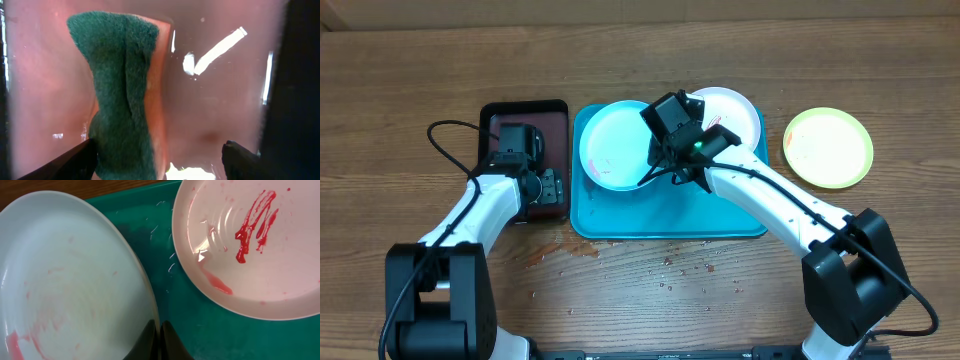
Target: Clean dirty plates on tray and stack at the side
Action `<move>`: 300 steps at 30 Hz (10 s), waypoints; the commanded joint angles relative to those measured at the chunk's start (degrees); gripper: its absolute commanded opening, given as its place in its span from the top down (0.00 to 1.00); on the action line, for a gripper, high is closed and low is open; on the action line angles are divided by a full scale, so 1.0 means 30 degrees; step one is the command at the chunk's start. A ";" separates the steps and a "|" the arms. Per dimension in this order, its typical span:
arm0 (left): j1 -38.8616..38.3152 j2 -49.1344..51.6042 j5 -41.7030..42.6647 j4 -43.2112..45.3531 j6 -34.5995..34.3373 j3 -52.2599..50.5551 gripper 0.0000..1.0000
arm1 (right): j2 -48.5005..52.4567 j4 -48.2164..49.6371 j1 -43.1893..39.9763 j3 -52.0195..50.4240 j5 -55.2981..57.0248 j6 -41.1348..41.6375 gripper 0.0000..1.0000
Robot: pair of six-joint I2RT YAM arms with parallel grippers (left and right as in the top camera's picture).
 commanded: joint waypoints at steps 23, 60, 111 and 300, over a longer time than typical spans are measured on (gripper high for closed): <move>0.0015 0.0539 -0.1348 -0.0342 -0.0838 0.0328 0.96 | 0.0036 -0.0568 -0.0138 0.0124 0.0029 0.0015 0.96; -0.4087 -0.3891 0.3752 -0.1785 -0.4605 0.2528 0.96 | 0.2732 0.2069 -0.0095 0.0124 -0.0029 0.2827 0.96; -0.6215 0.3657 -0.0969 0.3198 -0.8524 0.2528 0.96 | 0.2973 0.1960 -0.0095 0.0124 -0.0969 0.3432 0.96; 0.0131 0.2696 -0.1078 -1.0025 -0.3381 0.8633 0.96 | 0.2973 0.0430 -0.0102 0.0131 -0.1027 0.2040 0.96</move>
